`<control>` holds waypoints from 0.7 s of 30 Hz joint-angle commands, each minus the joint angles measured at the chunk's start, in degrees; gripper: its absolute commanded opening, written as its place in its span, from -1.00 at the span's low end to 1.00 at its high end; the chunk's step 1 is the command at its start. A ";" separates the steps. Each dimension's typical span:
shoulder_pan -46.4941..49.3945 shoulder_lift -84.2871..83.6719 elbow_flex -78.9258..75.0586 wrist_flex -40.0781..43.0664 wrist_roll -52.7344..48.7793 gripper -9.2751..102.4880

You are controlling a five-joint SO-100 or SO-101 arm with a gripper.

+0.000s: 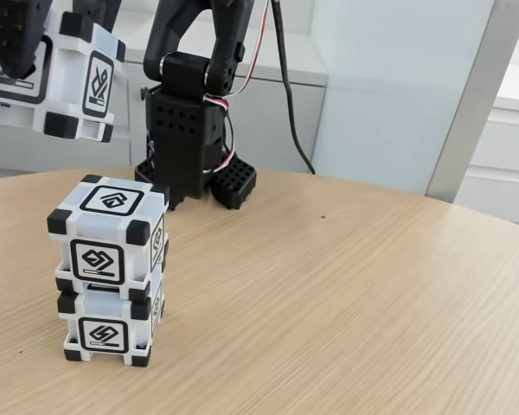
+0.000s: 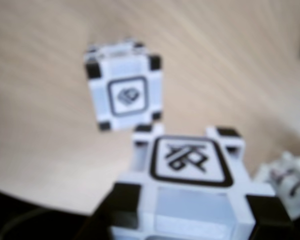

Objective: Stack cubes from left to right.

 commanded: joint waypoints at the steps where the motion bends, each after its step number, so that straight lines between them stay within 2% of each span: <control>1: 0.53 1.85 -1.76 4.83 -0.79 -0.83; 21: 0.53 5.19 6.33 4.75 -1.49 -0.83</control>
